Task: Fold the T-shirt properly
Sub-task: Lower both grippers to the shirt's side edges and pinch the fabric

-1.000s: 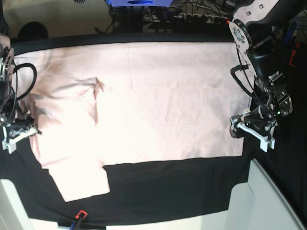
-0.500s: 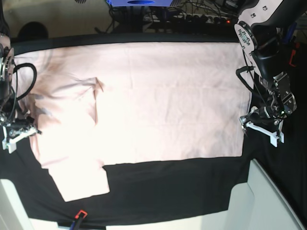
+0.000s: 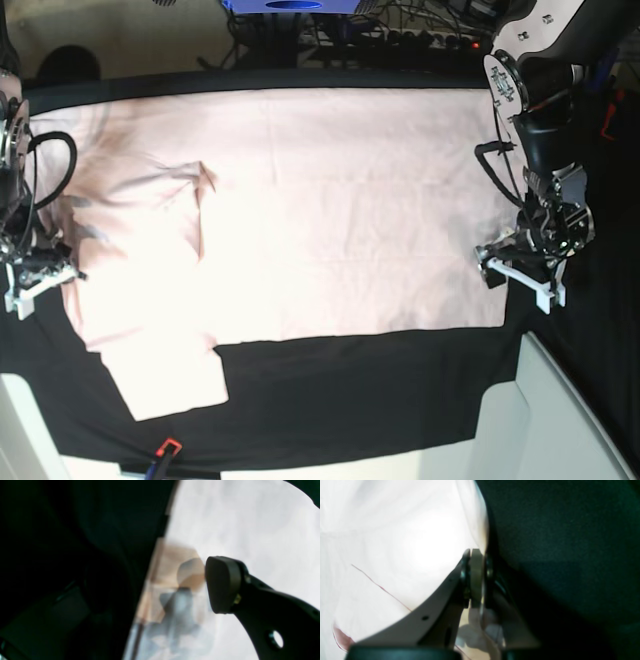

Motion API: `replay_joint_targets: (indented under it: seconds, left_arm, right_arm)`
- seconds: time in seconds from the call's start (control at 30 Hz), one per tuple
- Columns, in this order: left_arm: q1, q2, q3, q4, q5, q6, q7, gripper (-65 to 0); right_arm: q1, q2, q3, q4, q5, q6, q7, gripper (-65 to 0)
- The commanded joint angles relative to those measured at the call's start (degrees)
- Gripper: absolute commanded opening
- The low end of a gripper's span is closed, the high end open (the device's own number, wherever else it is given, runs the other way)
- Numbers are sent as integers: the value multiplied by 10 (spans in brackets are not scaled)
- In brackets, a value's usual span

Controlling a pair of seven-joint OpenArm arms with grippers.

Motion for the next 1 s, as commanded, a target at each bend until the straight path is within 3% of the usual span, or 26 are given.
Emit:
replay_joint_targets:
  seconds: [0.0,0.4,0.63,0.8,0.97]
  left_arm:
    - [-5,9,5,0,-10,-10,20,-82]
    - [-5,30,6,-2,-9,-10,21,-101]
    - [-1,31,6,-3,-13,-10,22,-425]
    - [-1,38,6,-3,-12,-10,22,-561]
    - [-3,36,-1,2,-13,-11,23,-650]
  right_arm:
    - [15,10,0,8,5,5,8,-650]
    - [15,10,-1,8,5,5,8,-650]
    - [15,10,-1,8,5,5,8,-650]
    - [15,10,-1,8,5,5,8,-650]
    - [15,10,-1,8,5,5,8,-650]
